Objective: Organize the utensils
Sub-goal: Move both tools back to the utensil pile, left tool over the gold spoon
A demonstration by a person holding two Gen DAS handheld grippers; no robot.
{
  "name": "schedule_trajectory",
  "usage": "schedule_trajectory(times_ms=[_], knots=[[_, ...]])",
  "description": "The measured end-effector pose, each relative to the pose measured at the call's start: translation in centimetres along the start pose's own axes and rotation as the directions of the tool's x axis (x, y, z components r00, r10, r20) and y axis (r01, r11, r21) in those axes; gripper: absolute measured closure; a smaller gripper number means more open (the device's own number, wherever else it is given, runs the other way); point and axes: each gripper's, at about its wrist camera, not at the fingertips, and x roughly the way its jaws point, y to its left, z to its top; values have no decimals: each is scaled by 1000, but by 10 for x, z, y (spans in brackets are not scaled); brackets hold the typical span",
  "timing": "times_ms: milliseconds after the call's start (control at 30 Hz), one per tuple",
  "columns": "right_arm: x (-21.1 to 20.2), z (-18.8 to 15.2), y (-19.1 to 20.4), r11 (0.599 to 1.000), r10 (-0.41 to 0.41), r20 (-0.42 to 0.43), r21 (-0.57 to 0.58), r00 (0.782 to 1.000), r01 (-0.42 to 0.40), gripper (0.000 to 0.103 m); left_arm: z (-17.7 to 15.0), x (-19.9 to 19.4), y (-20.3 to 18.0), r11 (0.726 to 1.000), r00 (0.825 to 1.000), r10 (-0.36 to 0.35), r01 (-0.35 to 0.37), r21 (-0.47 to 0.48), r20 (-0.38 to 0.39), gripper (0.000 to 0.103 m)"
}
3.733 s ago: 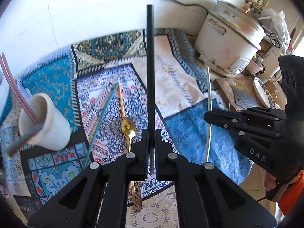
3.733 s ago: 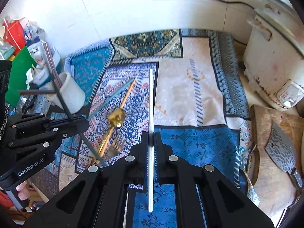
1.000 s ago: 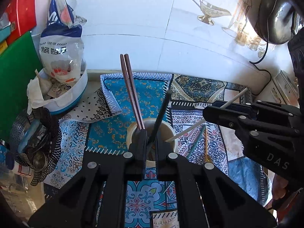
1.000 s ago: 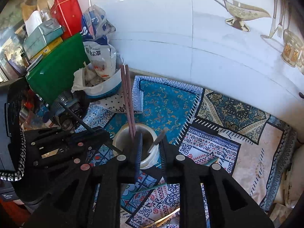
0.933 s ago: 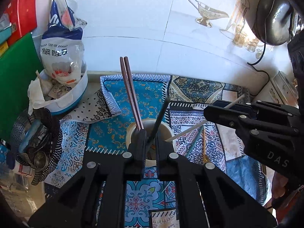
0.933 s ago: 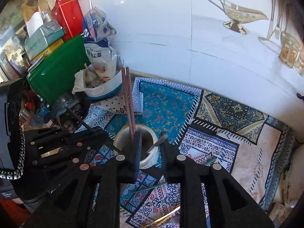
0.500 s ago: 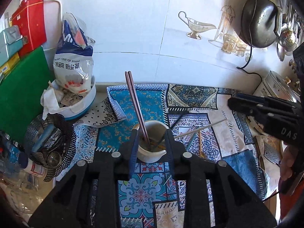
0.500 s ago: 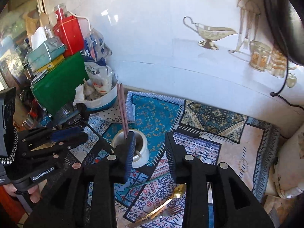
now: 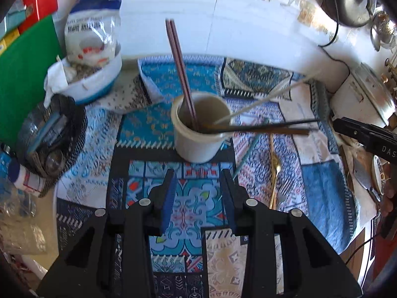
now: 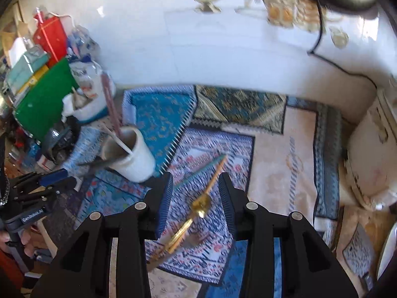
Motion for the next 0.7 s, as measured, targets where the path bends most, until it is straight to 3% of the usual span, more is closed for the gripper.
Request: schedule_trajectory(times_ms=[233,433,700], knots=[[53,-42,-14,996,2,-165,83,986,12,68,-20,32,0,1000,996,-8,7,-10,-92,68],[85,-77,-15,989,41,-273,151,961,0,68,-42,64,-10,998,980,-56,54,-12,-190,68],[92,-98,-4,991,31,-290,135,957,9,68,-57,79,-33,993,965,-97,109,36,-244,68]])
